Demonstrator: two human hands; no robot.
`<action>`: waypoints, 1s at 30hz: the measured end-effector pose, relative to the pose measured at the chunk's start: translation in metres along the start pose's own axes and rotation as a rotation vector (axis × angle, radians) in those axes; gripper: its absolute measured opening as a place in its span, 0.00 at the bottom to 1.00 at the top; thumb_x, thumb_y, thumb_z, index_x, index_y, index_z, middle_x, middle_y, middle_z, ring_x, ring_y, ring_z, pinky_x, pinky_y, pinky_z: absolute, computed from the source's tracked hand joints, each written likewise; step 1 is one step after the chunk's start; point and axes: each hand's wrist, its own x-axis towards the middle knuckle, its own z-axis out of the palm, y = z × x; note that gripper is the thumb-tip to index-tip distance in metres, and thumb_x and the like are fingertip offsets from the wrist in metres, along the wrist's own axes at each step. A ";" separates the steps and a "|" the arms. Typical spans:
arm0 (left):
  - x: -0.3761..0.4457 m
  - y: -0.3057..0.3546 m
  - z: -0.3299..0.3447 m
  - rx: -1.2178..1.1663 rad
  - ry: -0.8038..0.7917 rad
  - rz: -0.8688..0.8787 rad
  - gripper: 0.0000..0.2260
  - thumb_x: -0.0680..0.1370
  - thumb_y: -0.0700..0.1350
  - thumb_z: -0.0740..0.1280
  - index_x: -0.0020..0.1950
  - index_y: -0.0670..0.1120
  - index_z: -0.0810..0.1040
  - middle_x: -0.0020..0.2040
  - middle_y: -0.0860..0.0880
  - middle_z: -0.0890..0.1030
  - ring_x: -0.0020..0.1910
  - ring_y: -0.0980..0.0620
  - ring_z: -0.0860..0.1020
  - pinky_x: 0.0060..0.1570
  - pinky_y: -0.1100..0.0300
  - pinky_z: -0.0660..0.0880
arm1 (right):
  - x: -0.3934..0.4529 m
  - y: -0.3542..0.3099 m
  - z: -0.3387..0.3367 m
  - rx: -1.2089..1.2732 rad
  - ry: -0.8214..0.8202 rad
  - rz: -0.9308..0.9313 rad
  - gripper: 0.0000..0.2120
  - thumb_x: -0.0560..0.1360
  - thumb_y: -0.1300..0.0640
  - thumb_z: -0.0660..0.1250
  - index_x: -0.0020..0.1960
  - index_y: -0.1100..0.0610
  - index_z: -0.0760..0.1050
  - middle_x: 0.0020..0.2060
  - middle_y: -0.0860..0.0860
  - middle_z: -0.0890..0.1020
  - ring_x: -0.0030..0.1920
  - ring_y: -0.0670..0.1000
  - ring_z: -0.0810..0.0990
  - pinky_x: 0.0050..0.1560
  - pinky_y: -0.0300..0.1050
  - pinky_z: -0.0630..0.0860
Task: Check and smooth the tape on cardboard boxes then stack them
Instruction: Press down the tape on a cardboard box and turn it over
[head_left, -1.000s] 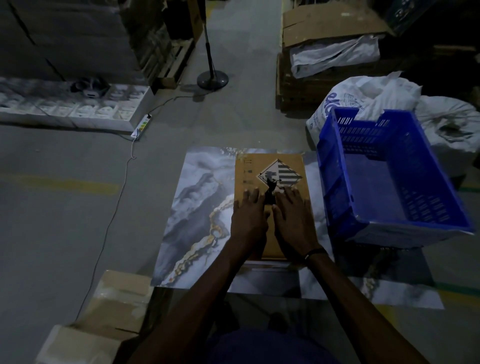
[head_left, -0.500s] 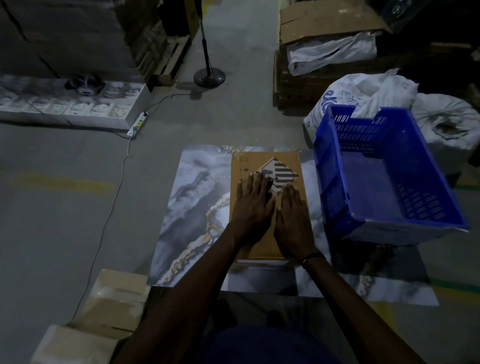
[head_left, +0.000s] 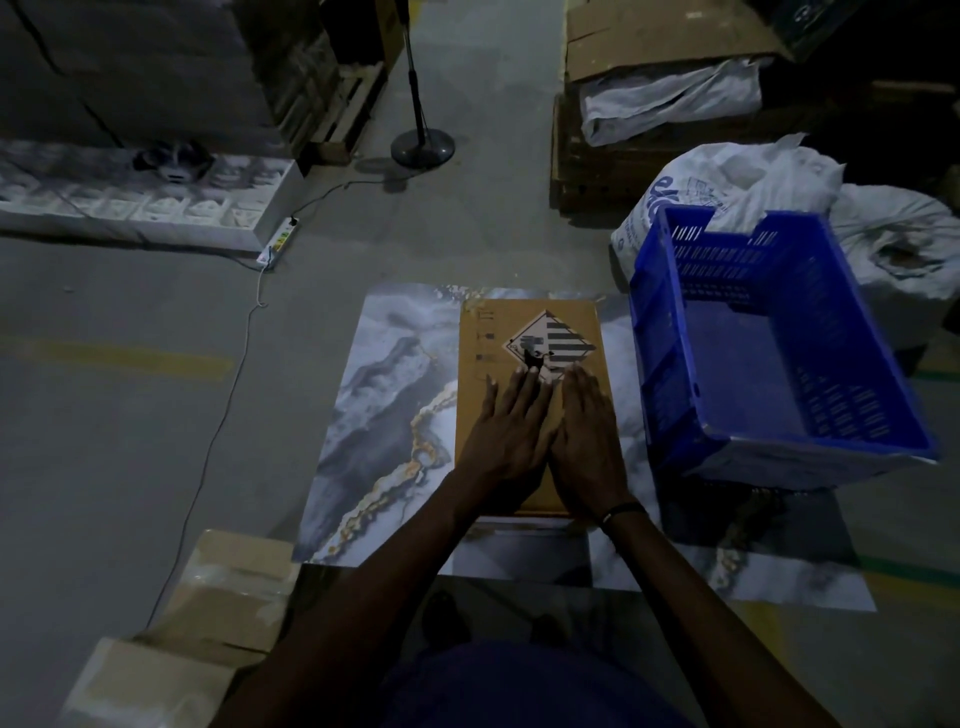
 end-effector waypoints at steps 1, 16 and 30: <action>-0.004 0.000 0.001 0.007 0.016 0.010 0.30 0.84 0.58 0.43 0.84 0.45 0.53 0.83 0.43 0.51 0.83 0.44 0.44 0.79 0.39 0.44 | 0.000 -0.001 -0.001 -0.007 0.002 0.000 0.33 0.79 0.56 0.50 0.83 0.60 0.50 0.83 0.56 0.50 0.83 0.51 0.46 0.82 0.55 0.49; -0.028 0.000 -0.002 -0.150 0.189 -0.180 0.38 0.81 0.62 0.56 0.84 0.47 0.46 0.84 0.48 0.45 0.82 0.47 0.39 0.78 0.36 0.42 | 0.012 -0.007 -0.011 -0.267 -0.131 -0.062 0.28 0.86 0.48 0.50 0.84 0.49 0.48 0.83 0.53 0.48 0.82 0.57 0.41 0.80 0.55 0.40; -0.027 -0.003 -0.002 -0.128 0.166 -0.192 0.35 0.81 0.62 0.48 0.84 0.46 0.51 0.84 0.47 0.48 0.83 0.48 0.42 0.78 0.36 0.45 | 0.038 0.005 -0.011 -0.266 -0.221 -0.207 0.28 0.85 0.37 0.42 0.83 0.41 0.42 0.83 0.50 0.42 0.82 0.54 0.37 0.77 0.71 0.42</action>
